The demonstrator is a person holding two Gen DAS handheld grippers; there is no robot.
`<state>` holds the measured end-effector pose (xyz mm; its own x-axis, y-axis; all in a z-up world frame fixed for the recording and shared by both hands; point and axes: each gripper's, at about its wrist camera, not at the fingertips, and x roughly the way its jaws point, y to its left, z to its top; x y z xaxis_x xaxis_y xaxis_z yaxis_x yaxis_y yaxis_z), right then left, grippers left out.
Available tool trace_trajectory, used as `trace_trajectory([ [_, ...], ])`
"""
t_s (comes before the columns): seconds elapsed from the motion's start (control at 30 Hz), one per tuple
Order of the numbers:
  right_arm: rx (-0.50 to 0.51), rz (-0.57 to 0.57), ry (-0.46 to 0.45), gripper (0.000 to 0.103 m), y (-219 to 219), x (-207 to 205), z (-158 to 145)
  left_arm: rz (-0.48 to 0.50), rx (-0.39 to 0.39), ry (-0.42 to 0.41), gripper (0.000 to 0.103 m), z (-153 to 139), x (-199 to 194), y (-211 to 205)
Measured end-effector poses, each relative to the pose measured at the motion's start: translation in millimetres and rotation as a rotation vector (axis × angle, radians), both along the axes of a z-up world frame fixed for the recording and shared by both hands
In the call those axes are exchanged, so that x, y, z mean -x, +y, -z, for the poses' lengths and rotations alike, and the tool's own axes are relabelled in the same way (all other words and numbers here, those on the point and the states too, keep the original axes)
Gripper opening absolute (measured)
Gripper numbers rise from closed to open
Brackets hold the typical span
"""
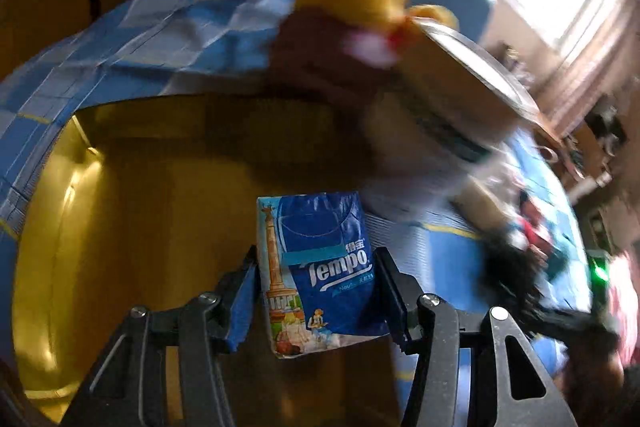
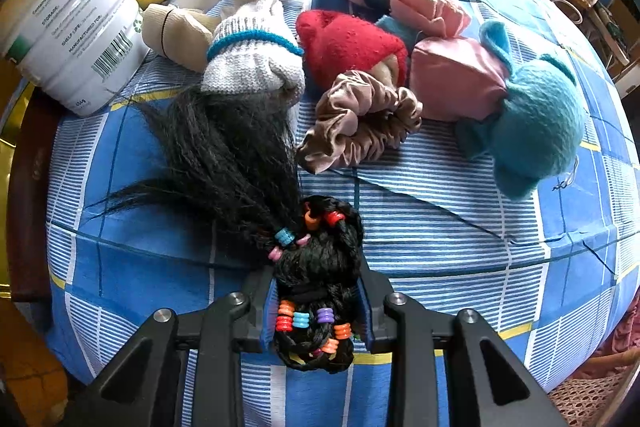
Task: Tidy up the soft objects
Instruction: 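Carry the tissue pack with the left tool while the right tool grasps the beaded doll, then lower the tissue pack into the gold tray and open the left tool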
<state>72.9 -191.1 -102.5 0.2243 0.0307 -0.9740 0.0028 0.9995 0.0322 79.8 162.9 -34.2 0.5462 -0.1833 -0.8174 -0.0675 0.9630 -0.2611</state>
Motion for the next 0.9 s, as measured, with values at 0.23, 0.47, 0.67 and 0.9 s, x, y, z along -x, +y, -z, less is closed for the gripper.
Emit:
trace_trajectory([
  [0.23, 0.006, -0.003, -0.003, 0.032, 1.8, 0.5, 0.6, -0.045, -0.081, 0.039, 0.057, 26.2, -51.3, 16.0],
  [0.47, 0.016, -0.007, -0.008, 0.032, 4.2, 0.8, 1.3, -0.088, -0.064, 0.028, 0.074, 27.0, -63.3, 22.6],
  [0.67, 0.036, -0.01, -0.022, 0.03, 8.4, 2.3, 0.5, -0.096, -0.056, -0.035, 0.077, 9.3, -22.8, 20.2],
  [0.9, -0.169, 0.009, -0.07, 0.028, 10.6, 18.5, -16.4, -0.062, -0.035, -0.066, 0.079, -0.7, 36.4, 14.0],
])
